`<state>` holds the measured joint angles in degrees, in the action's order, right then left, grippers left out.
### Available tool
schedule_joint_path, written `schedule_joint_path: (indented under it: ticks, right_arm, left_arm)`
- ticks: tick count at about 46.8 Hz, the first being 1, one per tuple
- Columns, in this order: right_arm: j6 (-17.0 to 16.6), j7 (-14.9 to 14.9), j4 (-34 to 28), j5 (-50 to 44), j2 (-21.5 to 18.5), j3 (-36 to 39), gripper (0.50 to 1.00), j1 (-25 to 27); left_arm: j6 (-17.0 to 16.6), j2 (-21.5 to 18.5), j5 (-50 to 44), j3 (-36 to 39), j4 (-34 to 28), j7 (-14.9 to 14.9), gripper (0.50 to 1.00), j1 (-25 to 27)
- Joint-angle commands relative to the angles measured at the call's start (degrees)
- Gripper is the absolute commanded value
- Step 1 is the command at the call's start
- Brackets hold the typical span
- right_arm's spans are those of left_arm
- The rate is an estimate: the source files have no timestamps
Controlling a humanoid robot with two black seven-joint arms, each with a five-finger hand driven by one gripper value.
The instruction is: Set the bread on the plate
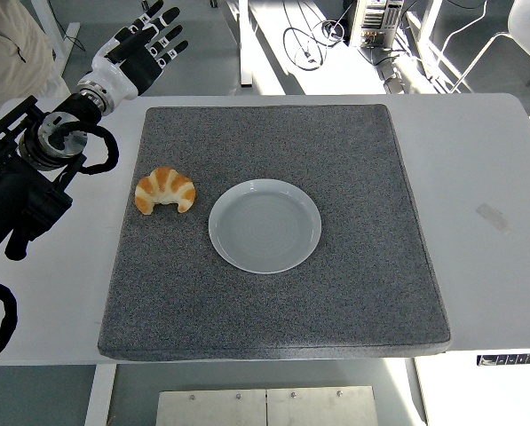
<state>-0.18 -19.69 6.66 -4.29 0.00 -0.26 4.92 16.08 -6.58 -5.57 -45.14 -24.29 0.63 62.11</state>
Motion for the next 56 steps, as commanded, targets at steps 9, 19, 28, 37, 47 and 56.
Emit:
schedule_joint_path:
  ticks: [9,19,28,37,47,56]
  right_arm:
    - [0.00,0.00,0.02,-0.02,0.00,0.00,1.000,0.00]
    - [0.00,0.00,0.02,-0.02,0.00,0.00,1.000,0.00]
    - [0.00,0.00,0.02,-0.02,0.00,0.00,1.000,0.00]
    - [0.00,0.00,0.02,0.07,0.00,0.00,1.000,0.00]
    - [0.00,0.00,0.02,-0.02,0.00,0.00,1.000,0.00]
    - [0.00,0.00,0.02,0.07,0.00,0.00,1.000,0.00]
  left_arm:
    - [-0.08,0.42,0.47,0.67,-0.05,0.16,0.983,0.03]
    - [-0.96,0.25,0.56,0.84,-0.05,-0.46,0.983,0.21]
    - [-0.88,0.07,0.64,0.84,-0.14,0.51,0.983,1.26]
    - [-0.17,-0.28,4.50,1.02,-0.58,1.39,0.983,1.44]
    - [-0.17,-3.09,23.03,2.51,-0.67,5.42,0.984,3.02]
    - [-1.14,-2.83,26.39,3.57,-0.93,11.93,0.984,3.37]
